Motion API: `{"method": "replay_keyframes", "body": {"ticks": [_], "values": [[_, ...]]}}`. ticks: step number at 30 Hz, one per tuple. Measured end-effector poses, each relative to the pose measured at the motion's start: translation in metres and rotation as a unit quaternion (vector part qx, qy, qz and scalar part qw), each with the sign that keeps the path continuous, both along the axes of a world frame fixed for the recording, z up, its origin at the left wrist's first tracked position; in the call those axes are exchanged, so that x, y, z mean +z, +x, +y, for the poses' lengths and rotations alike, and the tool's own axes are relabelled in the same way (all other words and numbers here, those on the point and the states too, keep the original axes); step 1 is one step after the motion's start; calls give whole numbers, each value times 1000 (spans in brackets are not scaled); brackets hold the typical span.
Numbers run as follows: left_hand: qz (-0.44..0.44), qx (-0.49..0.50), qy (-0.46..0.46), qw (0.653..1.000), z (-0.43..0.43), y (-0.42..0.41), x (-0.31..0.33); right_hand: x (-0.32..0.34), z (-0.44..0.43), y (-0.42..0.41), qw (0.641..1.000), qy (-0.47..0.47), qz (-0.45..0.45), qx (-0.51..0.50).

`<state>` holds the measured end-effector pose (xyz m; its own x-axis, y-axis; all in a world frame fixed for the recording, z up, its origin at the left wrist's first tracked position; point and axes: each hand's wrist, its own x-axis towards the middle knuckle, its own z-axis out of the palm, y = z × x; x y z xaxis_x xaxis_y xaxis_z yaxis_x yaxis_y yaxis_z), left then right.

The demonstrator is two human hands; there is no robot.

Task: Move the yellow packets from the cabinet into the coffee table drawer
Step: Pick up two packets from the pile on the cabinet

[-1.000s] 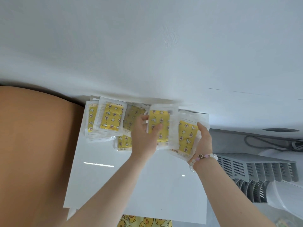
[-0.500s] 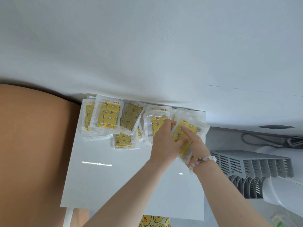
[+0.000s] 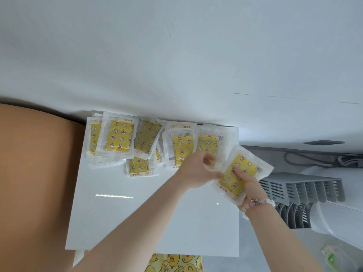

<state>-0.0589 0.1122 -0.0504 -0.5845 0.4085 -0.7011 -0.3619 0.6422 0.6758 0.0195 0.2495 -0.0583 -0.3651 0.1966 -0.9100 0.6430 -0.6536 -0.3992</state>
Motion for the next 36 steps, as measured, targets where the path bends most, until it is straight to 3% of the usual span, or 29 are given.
{"method": "replay_keyframes", "body": {"ticks": [2,5,15,20,36], "values": [[69,61,-74,993,2,-4,-5,0,9,3,1000,1,2,-20],[155,57,-198,966,7,-3,-12,2,11,5,999,-3,2,-35],[117,112,-299,940,36,-6,-21,-3,5,21,999,-18,-20,-43],[115,95,-302,942,40,-6,-22,-5,9,20,999,-10,-21,-44],[106,132,-185,968,15,-27,-18,2,7,-4,999,36,-26,-26]]}}
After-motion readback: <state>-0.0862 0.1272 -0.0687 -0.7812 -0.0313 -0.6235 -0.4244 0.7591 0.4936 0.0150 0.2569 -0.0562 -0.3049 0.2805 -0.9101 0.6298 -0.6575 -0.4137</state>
